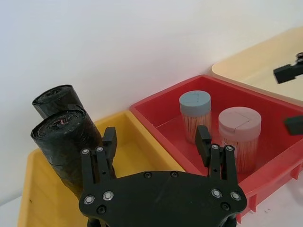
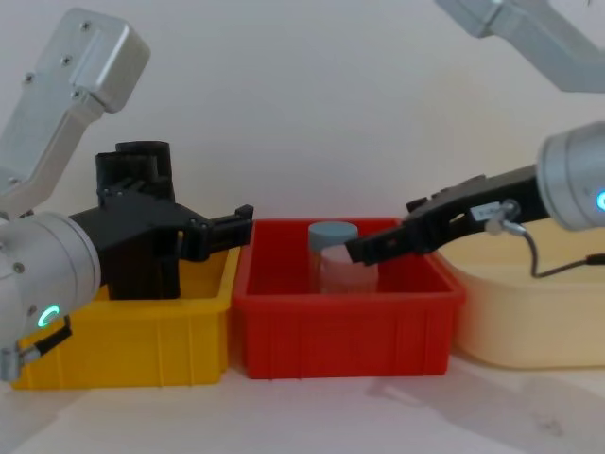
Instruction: Pick up the garbage bag with the one hand and transfer it to the other hand.
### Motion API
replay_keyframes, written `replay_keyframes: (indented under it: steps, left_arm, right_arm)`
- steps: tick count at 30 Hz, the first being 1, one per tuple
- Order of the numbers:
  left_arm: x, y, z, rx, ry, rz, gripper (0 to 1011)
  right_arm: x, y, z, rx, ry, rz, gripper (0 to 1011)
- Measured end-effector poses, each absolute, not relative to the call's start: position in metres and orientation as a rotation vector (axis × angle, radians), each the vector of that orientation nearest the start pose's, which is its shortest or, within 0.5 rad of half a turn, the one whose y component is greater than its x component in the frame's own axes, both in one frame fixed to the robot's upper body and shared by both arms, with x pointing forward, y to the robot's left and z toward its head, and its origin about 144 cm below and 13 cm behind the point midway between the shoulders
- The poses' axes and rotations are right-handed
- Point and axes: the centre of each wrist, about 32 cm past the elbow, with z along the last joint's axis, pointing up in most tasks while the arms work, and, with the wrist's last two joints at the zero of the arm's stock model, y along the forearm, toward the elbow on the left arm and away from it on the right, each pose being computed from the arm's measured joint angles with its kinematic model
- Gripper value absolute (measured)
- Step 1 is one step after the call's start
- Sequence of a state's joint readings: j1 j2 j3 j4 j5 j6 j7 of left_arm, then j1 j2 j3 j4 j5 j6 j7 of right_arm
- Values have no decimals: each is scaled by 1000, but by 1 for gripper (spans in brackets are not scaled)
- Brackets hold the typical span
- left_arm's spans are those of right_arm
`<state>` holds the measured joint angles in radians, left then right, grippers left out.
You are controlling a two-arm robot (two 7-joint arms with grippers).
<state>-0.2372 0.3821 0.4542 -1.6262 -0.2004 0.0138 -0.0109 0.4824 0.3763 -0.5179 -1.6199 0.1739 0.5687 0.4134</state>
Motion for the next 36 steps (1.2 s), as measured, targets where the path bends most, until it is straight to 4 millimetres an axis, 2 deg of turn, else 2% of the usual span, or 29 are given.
replay_keyframes:
  steps: [18,31,36]
  left_arm:
    - [492,198,1204,61,-268,1124,1001]
    - [492,198,1204,61,-268,1124,1001]
    - [492,198,1204,61,-268,1124,1001]
  right_arm:
    - [565,-160,1273,-493,-59,-777,1002]
    - [576,-155,1266,-511,-49,-784,1002]
    - [578,-154,1264,-514,-48,-786,927]
